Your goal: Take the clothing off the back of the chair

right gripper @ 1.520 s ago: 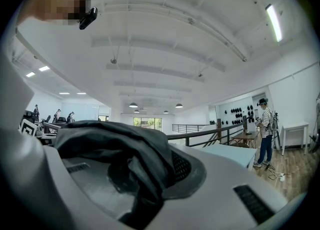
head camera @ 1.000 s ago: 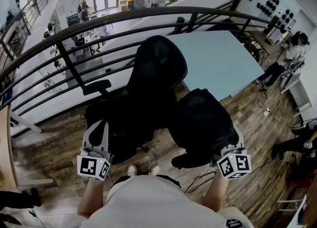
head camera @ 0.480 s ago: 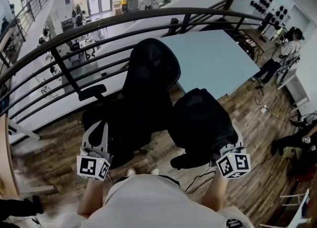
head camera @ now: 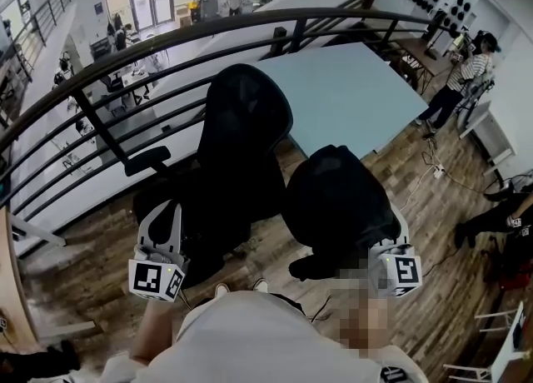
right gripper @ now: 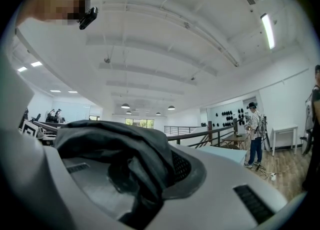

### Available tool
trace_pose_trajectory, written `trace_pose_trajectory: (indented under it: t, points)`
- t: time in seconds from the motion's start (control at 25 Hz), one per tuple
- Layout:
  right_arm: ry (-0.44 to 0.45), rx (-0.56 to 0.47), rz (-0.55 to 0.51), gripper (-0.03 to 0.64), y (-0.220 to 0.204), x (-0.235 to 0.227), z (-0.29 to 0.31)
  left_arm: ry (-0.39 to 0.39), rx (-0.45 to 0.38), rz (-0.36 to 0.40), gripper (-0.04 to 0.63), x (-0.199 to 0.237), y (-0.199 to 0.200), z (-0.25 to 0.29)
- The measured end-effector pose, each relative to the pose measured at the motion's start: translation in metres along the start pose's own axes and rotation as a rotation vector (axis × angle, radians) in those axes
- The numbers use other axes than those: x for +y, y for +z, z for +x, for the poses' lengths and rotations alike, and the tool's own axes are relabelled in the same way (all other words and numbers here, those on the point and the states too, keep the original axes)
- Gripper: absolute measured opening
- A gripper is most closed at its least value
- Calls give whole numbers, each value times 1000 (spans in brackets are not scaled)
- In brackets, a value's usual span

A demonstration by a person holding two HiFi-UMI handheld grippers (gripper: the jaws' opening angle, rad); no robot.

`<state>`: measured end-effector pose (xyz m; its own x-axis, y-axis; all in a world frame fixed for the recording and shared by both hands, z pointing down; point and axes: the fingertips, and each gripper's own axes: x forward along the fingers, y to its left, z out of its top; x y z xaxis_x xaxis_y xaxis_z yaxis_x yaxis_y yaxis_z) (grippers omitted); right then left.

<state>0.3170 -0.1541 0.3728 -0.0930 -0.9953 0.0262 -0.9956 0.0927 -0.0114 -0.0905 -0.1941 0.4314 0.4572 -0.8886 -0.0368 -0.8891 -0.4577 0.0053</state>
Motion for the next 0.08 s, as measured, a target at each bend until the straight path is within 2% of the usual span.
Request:
trace_pose_trajectory:
  t: [0.08]
  points:
    - [-8, 2, 4, 61, -1, -2, -3, -7, 0, 1, 43, -1, 0, 1]
